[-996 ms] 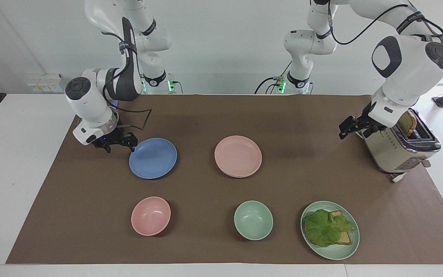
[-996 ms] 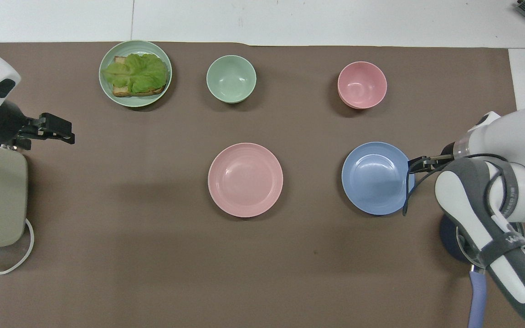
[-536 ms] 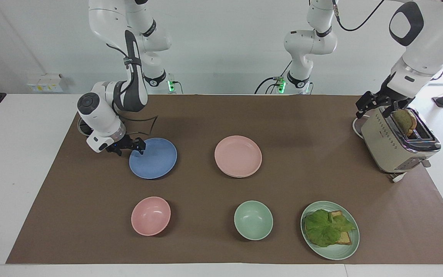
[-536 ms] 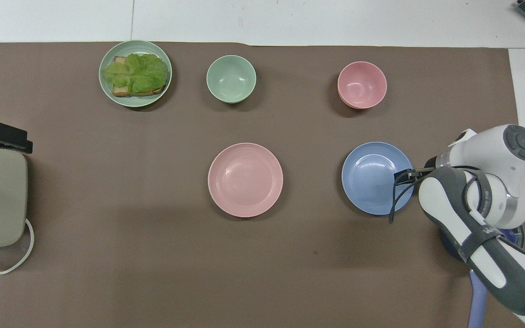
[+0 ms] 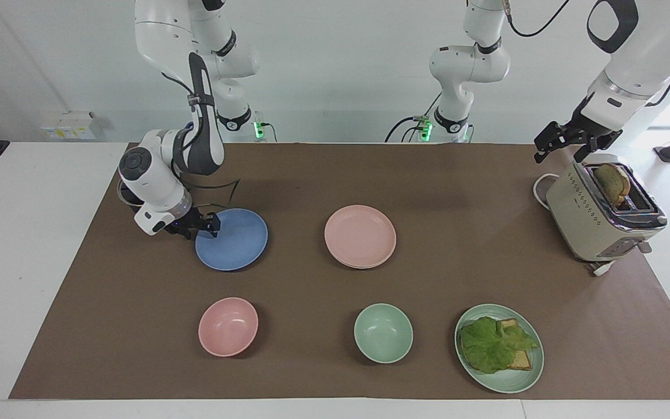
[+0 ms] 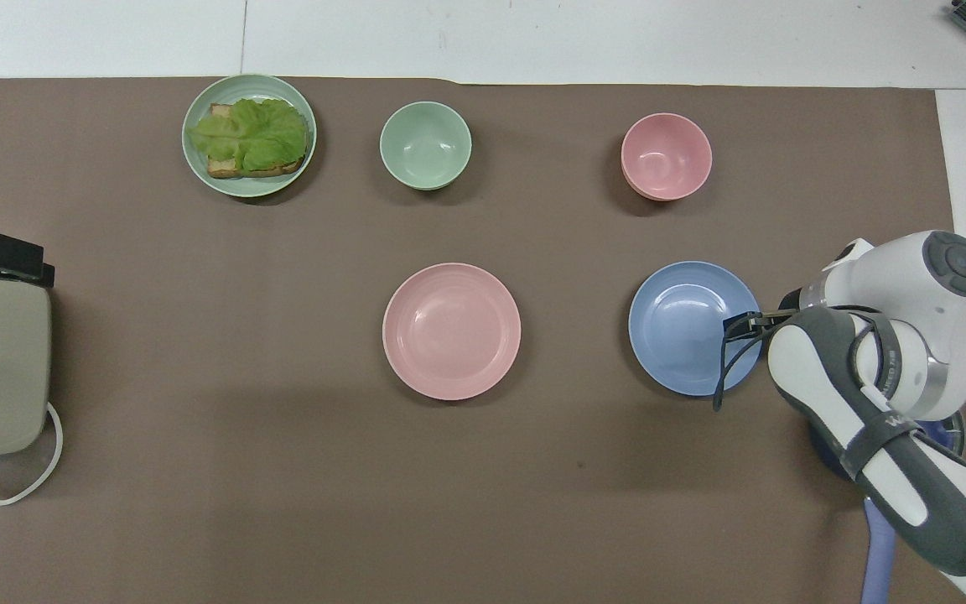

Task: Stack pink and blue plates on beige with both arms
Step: 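Grasp the blue plate rim with the right gripper and lift it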

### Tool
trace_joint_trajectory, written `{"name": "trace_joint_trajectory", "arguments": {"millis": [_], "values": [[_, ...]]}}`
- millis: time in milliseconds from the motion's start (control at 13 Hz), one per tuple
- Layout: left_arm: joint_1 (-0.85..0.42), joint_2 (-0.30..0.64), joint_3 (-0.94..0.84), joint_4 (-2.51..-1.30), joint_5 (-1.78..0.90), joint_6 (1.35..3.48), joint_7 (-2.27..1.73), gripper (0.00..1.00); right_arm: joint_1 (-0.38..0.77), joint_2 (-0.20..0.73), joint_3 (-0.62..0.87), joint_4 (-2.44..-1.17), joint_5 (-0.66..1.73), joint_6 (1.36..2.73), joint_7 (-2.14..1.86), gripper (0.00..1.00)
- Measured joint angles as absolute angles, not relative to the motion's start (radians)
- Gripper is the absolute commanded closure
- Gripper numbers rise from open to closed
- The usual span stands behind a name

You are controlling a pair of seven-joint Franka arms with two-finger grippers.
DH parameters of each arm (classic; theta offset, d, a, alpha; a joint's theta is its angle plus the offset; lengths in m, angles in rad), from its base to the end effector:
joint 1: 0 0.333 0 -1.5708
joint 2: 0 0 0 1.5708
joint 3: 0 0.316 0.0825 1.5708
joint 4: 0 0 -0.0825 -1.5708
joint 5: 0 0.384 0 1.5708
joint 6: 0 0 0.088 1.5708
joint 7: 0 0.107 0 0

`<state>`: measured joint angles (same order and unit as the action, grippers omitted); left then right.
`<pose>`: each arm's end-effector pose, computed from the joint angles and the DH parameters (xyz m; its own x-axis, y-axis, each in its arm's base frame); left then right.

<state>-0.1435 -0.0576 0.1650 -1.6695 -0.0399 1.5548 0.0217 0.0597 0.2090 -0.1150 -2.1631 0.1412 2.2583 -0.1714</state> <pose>0.5331 0.0096 0.6077 0.9984 -0.0017 -0.0567 0.0012 -0.9987 0.0505 0.5476 -0.0262 0.2911 0.9946 0.0260 -0.1001 0.0167 -0.9955 -0.0929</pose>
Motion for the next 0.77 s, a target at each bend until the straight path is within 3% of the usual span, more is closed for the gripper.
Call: {"name": "trace_joint_trajectory", "arguments": {"millis": [460, 766], "values": [[-0.140, -0.065, 0.171, -1.673, -0.036, 1.561, 0.030, 0.00, 0.059, 0.204, -0.115, -2.151, 0.175, 2.251, -0.172, 1.00], [-0.140, -0.065, 0.170, -1.675, -0.035, 1.572, 0.034, 0.00, 0.060, 0.178, -0.115, -2.090, 0.177, 2.166, -0.173, 1.00]]}}
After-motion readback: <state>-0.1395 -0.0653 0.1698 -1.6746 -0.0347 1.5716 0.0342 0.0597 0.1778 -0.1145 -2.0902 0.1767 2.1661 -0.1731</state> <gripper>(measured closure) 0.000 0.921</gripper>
